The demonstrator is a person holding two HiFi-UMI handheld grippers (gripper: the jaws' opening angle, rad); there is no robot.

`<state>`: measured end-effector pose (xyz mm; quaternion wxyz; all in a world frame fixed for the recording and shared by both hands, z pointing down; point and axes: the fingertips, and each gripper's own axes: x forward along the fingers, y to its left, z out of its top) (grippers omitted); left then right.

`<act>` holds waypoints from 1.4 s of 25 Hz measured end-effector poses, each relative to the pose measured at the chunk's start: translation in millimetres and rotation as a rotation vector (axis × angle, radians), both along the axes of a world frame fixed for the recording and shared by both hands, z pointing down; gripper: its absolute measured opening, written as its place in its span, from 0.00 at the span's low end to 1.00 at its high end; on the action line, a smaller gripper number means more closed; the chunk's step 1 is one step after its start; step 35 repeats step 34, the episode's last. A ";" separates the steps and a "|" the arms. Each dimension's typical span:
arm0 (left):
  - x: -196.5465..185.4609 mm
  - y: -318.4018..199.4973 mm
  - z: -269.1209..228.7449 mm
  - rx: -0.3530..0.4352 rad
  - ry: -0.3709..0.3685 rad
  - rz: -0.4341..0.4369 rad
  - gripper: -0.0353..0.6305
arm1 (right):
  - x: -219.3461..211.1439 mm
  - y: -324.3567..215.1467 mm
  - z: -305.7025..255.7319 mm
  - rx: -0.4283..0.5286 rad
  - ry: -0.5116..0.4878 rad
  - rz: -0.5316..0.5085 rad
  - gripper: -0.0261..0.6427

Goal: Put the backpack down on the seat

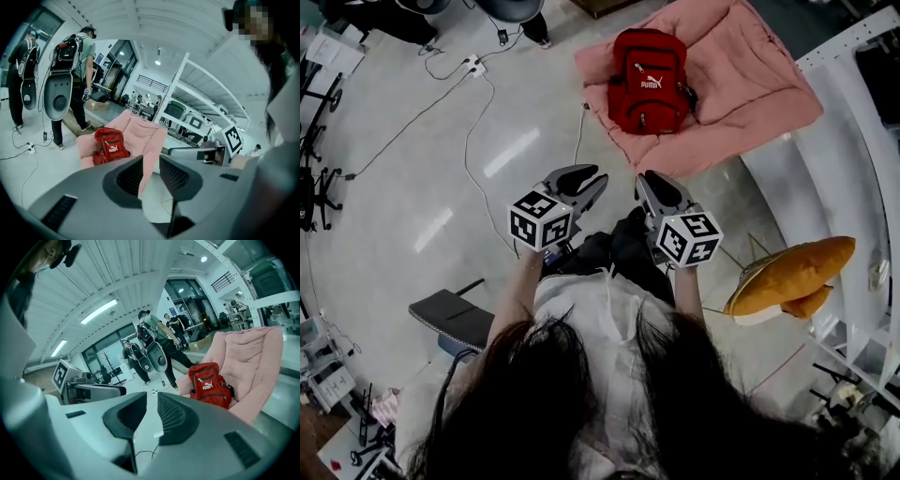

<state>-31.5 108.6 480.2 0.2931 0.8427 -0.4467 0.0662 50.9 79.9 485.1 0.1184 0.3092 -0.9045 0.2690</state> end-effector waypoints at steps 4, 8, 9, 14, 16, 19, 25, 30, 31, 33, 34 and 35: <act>1.5 20.4 4.9 -0.004 0.008 0.019 0.23 | -3.8 26.2 -1.9 0.013 0.004 -0.010 0.16; 4.4 33.8 4.8 0.004 0.012 0.029 0.23 | -6.2 48.1 -2.8 0.031 0.026 -0.034 0.15; 5.6 35.6 4.1 0.008 0.015 0.032 0.23 | -6.3 51.8 -3.1 0.036 0.031 -0.038 0.15; 12.3 40.4 -2.9 0.033 0.017 0.048 0.23 | -8.1 64.5 -8.0 0.053 0.036 -0.048 0.15; 14.4 42.6 -5.3 0.040 0.013 0.054 0.23 | -9.3 68.7 -10.1 0.061 0.036 -0.053 0.14; 16.0 46.0 -5.3 0.041 0.001 0.058 0.23 | -9.1 73.5 -10.2 0.067 0.040 -0.060 0.14; 15.2 50.8 -7.2 0.046 -0.007 0.053 0.23 | -5.6 77.4 -11.9 0.075 0.036 -0.055 0.14; 12.1 51.2 -9.9 0.053 -0.016 0.050 0.23 | -6.3 77.4 -14.4 0.083 0.030 -0.051 0.14; 11.0 50.3 -11.0 0.056 -0.018 0.048 0.23 | -6.7 77.0 -15.1 0.086 0.030 -0.052 0.14; 8.2 47.5 -13.8 0.063 -0.022 0.043 0.23 | -7.3 75.3 -16.6 0.091 0.029 -0.054 0.14; 6.6 45.8 -15.4 0.067 -0.025 0.040 0.23 | -7.6 74.3 -17.5 0.093 0.029 -0.055 0.14; 6.6 45.8 -15.4 0.067 -0.025 0.040 0.23 | -7.6 74.3 -17.5 0.093 0.029 -0.055 0.14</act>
